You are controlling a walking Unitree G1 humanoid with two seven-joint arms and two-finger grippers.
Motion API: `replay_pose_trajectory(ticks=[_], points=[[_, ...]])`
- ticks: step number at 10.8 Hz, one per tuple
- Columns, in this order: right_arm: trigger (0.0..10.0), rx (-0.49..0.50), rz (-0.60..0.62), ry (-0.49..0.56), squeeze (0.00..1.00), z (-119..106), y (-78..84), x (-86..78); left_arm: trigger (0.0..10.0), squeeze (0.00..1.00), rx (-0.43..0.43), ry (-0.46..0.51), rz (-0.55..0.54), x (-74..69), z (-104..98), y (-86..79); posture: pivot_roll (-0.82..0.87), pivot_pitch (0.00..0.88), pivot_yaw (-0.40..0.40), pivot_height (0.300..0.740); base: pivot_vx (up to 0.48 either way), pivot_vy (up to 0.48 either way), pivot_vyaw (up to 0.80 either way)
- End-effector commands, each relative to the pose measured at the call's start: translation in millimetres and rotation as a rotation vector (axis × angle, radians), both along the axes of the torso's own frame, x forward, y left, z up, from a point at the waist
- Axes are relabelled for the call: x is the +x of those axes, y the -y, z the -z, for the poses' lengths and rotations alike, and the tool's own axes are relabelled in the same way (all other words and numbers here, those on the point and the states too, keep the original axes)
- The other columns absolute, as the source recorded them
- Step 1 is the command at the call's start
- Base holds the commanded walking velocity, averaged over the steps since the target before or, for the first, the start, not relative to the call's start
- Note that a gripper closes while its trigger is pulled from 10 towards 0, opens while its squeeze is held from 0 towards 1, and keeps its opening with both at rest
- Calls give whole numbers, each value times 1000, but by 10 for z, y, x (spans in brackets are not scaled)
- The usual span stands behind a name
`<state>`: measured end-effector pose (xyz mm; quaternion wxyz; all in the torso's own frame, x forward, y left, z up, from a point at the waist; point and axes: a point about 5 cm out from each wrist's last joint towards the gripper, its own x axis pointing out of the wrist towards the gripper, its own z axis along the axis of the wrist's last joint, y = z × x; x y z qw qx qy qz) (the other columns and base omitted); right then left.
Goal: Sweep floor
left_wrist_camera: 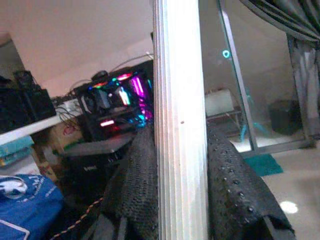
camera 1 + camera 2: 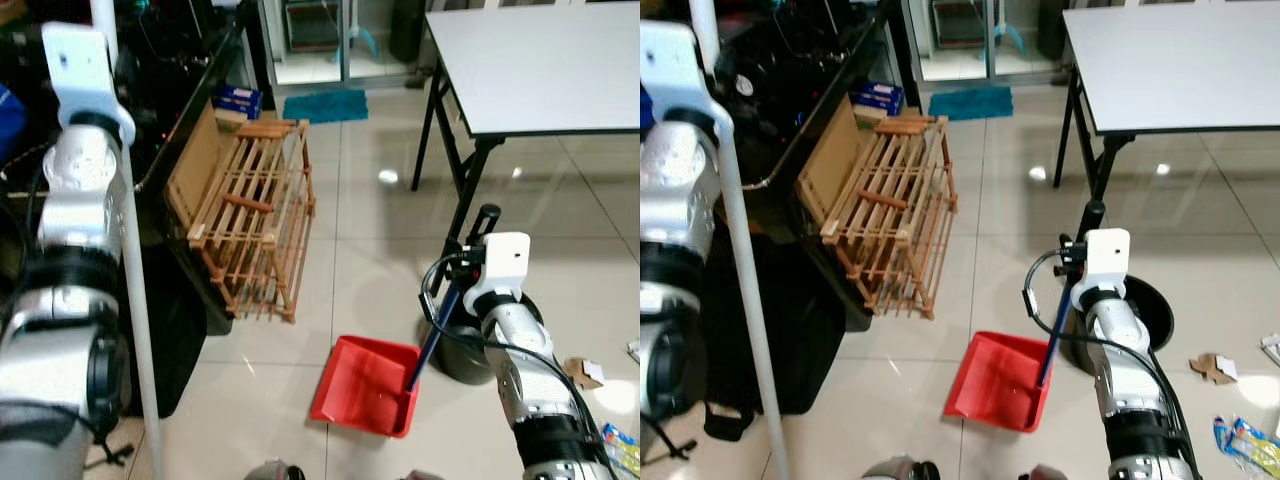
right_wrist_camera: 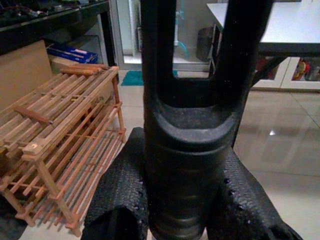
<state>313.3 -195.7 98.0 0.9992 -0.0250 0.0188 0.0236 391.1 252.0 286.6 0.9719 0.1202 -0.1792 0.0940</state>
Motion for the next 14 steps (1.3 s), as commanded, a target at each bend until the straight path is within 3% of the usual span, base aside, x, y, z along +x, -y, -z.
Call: replay_pose_trajectory(ticks=[1,8,11,14], points=[[10000,15,-19,69,0,-145,-68,74,10000,0,44,78,-17,6,-208,14,-171,74,127,740,0,0,0],[10000,40,-35,122,0,-277,-187,176,10000,0,-70,130,57,213,-219,580,-195,60,125,740,0,0,0],[10000,38,-29,145,0,-331,-164,176,10000,0,-75,203,131,244,-588,906,-229,58,138,740,0,0,0],[10000,34,-20,145,0,-320,-139,148,10000,0,-56,269,183,213,-939,1124,-247,61,144,740,0,0,0]])
